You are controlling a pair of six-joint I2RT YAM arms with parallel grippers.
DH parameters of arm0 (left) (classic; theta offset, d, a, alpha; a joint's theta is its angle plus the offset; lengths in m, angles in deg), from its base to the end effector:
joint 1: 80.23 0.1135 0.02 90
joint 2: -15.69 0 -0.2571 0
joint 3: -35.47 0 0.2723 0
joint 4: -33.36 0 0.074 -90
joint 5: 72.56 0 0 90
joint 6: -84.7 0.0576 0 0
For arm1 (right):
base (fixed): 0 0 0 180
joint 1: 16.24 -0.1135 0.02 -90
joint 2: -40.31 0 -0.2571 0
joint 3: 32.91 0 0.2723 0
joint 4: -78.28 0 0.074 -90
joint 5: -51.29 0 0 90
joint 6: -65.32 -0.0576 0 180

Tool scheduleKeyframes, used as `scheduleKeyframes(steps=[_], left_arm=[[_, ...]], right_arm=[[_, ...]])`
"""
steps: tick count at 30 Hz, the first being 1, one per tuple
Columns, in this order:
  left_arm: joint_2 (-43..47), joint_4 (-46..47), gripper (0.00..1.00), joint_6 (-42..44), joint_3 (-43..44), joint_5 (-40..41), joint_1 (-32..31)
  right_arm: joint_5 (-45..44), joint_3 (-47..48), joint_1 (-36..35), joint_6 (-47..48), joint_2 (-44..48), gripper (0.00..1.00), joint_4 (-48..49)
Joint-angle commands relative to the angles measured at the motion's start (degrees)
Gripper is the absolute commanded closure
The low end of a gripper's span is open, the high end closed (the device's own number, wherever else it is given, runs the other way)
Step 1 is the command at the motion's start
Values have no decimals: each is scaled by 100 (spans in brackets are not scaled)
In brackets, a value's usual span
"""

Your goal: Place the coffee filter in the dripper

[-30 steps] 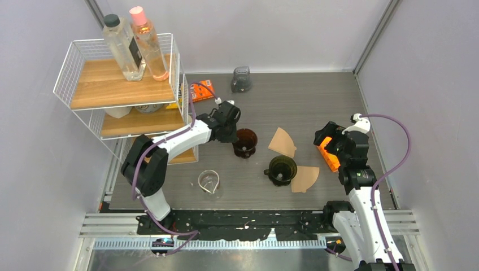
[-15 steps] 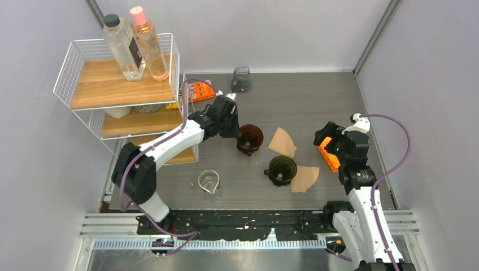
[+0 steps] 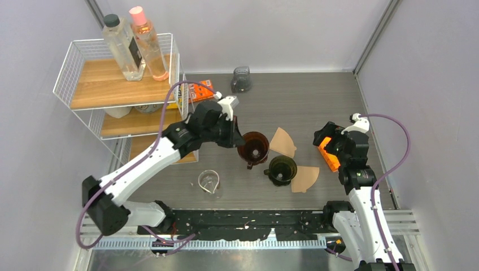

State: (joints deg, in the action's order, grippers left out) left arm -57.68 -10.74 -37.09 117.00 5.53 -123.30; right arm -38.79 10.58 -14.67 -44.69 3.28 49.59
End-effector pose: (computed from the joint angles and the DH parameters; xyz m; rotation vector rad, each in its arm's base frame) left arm 0.2267 -0.2282 0.3220 0.3552 2.3249 -0.9228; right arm 0.2071 -0.0058 0.2492 0.3687 1.9298 0.2101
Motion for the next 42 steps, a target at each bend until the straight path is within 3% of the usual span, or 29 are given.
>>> scheduleKeyframes(steps=[1, 8, 13, 25, 35, 42], left_arm=[[906, -816, 100, 137, -159, -311, 9], [1683, -1617, 100, 49, -453, -324, 9], [2085, -2152, 100, -109, -578, 301, 10], [2301, -3087, 100, -384, -379, 1101, 248], [2585, -2838, 100, -386, -616, 506, 925], [2552, -2897, 100, -512, -787, 158, 1070]], right_arm=[[165, 201, -10, 53, -2, 5, 84], [200, 165, -11, 34, 16, 5, 117], [231, 172, -15, 28, -31, 5, 131], [168, 223, -16, 14, -193, 5, 115], [81, 236, -15, 11, -232, 5, 81], [80, 241, -16, 12, -283, 4, 56]])
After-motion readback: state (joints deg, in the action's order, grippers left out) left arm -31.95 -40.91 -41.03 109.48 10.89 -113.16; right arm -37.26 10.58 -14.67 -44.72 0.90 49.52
